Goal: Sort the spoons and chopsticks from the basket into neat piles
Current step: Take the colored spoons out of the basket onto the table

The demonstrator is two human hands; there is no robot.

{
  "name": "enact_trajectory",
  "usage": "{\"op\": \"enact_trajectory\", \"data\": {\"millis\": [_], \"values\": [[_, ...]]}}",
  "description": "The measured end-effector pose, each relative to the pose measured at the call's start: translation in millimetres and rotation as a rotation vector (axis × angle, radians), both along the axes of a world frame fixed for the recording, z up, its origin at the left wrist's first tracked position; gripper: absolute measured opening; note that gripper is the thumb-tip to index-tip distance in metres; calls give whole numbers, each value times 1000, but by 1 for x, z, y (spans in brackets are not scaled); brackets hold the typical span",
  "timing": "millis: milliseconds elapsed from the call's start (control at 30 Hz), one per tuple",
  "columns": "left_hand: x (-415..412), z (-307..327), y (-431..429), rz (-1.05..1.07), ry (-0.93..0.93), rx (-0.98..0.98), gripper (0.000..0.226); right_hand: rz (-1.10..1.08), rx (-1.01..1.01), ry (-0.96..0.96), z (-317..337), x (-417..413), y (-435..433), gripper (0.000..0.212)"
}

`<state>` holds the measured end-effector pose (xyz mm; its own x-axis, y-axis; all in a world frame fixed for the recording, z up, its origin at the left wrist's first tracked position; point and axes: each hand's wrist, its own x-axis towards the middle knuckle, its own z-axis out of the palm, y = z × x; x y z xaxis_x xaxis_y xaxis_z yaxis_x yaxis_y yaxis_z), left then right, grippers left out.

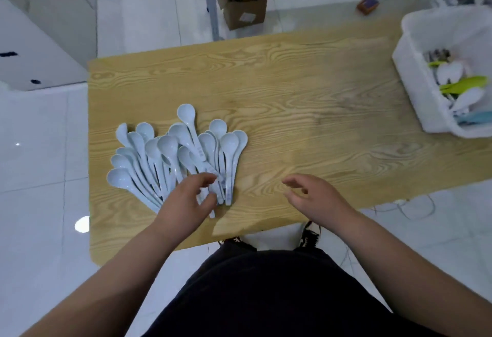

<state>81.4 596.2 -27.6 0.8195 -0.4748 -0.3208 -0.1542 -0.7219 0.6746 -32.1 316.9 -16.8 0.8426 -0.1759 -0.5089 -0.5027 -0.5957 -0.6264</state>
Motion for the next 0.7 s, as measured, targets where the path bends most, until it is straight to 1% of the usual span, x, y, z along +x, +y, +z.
{"op": "enact_trajectory", "data": {"millis": [100, 200, 267, 400, 500, 600, 700], "values": [[-21, 9, -48, -159, 4, -41, 36, -209, 75, -50, 14, -53, -34, 22], [-45, 15, -107, -278, 1, -104, 32, -359, 92, -82, 20, -109, -70, 19], [-65, 19, -149, -319, 1, -138, 31, -409, 89, -100, 25, -147, -95, 19], [-112, 31, -237, -386, -9, -143, 31, -475, 111, -108, 32, -220, -151, 18], [-146, 39, -300, -400, -19, -165, 30, -525, 120, -112, 33, -264, -195, 17], [-174, 44, -350, -404, -3, -189, 31, -573, 123, -148, 37, -290, -237, 16], [-193, 48, -382, -407, -1, -175, 30, -607, 127, -169, 41, -299, -275, 13]]}}
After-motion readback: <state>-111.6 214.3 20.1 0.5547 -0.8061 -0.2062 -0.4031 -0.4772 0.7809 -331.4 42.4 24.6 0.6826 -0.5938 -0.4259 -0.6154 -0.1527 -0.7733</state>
